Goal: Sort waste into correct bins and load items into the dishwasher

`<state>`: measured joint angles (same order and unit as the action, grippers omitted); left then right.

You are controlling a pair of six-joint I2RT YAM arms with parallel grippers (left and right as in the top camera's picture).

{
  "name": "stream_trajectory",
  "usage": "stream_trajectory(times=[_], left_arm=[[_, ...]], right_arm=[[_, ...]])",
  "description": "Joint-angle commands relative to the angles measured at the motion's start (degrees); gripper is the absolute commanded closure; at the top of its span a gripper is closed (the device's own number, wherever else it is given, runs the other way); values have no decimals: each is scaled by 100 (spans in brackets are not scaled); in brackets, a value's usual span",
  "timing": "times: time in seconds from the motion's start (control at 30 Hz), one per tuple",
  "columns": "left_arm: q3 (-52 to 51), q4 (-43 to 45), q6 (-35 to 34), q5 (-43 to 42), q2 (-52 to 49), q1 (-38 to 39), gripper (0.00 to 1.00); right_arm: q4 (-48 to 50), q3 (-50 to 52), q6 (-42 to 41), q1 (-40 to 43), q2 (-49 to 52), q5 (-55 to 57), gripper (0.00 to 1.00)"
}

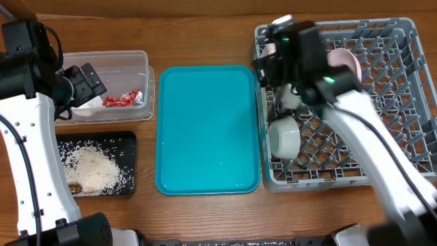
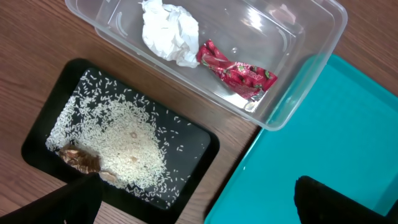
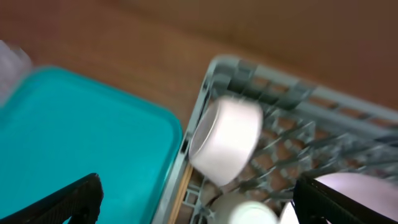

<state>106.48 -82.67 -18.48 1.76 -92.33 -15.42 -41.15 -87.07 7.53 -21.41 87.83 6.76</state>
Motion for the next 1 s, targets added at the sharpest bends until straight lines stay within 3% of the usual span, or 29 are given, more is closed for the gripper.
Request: stream_trajectory(times=[0.0, 0.1, 0.47, 0.73, 0.97], left_arm=[[2, 20, -83, -24, -28, 4, 0], [2, 20, -83, -24, -28, 4, 0], [2, 20, -83, -24, -28, 4, 0], [2, 20, -83, -24, -28, 4, 0], [2, 20, -83, -24, -28, 4, 0]], right_arm=[[46, -133, 20, 9, -1167, -2, 0], [39, -133, 20, 11, -2380, -2, 0], [-26, -129, 24, 28, -4909, 116, 0], [-977, -129, -7, 396, -6450, 249, 0], [-2181, 398, -24, 857, -7469, -518, 0]])
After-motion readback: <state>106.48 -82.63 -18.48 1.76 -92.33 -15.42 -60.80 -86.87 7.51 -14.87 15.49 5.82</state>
